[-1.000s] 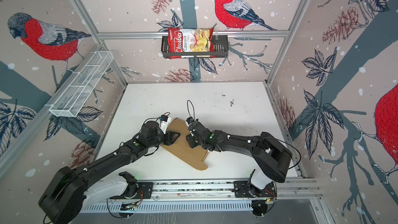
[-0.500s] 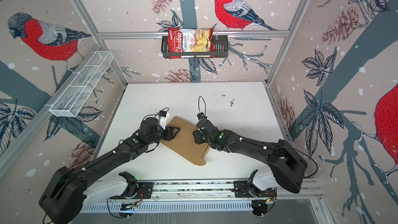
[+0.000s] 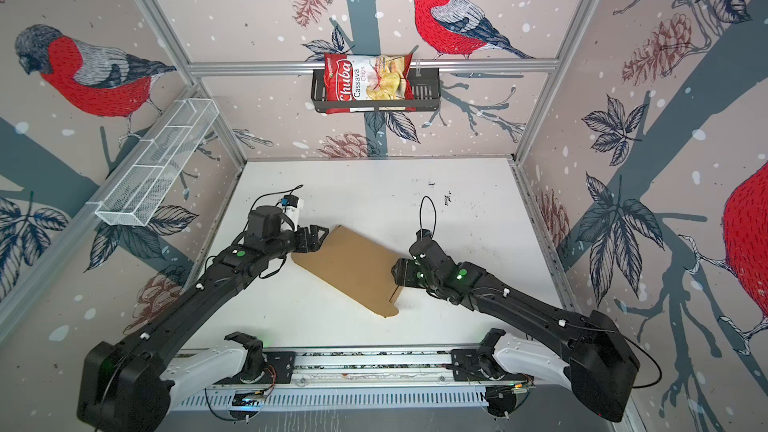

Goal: Fold the paper box

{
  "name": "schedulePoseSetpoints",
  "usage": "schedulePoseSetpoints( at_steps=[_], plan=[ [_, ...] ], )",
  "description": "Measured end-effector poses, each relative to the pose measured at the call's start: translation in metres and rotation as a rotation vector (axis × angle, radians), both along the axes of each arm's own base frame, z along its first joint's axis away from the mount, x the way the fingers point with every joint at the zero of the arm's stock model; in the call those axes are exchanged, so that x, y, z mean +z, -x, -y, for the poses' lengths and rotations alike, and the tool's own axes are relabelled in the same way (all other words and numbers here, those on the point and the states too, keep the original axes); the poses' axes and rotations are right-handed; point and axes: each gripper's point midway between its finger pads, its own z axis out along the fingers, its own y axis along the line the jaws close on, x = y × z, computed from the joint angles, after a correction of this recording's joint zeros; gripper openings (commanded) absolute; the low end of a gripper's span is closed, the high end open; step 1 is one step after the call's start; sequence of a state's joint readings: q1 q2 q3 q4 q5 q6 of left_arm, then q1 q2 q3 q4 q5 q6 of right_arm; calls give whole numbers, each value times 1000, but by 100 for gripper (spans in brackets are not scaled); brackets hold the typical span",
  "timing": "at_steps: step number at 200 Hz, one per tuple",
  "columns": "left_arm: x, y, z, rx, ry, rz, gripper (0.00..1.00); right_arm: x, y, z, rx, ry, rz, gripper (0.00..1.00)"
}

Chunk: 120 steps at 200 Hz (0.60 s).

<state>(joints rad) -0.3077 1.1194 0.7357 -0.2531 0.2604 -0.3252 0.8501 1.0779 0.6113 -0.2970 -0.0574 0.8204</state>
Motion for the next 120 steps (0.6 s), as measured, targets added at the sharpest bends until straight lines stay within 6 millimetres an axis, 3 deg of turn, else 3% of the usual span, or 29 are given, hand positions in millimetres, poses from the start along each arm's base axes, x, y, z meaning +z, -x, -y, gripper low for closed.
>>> schedulePoseSetpoints(
  at_steps=[22, 73, 105, 120],
  plan=[
    [-23, 4, -5, 2, 1, -104, 79, -9, 5, 1, -13, -38, -60, 75],
    [-52, 13, 0, -50, 4, -213, 70, -19, 11, -9, 16, -121, -136, 77],
    [-69, 20, 13, -129, 44, -287, 51, -19, 8, -14, 28, -154, -152, 76],
    [-75, 24, 14, -144, 41, -308, 47, -20, 5, -13, 21, -157, -156, 76]
  ],
)
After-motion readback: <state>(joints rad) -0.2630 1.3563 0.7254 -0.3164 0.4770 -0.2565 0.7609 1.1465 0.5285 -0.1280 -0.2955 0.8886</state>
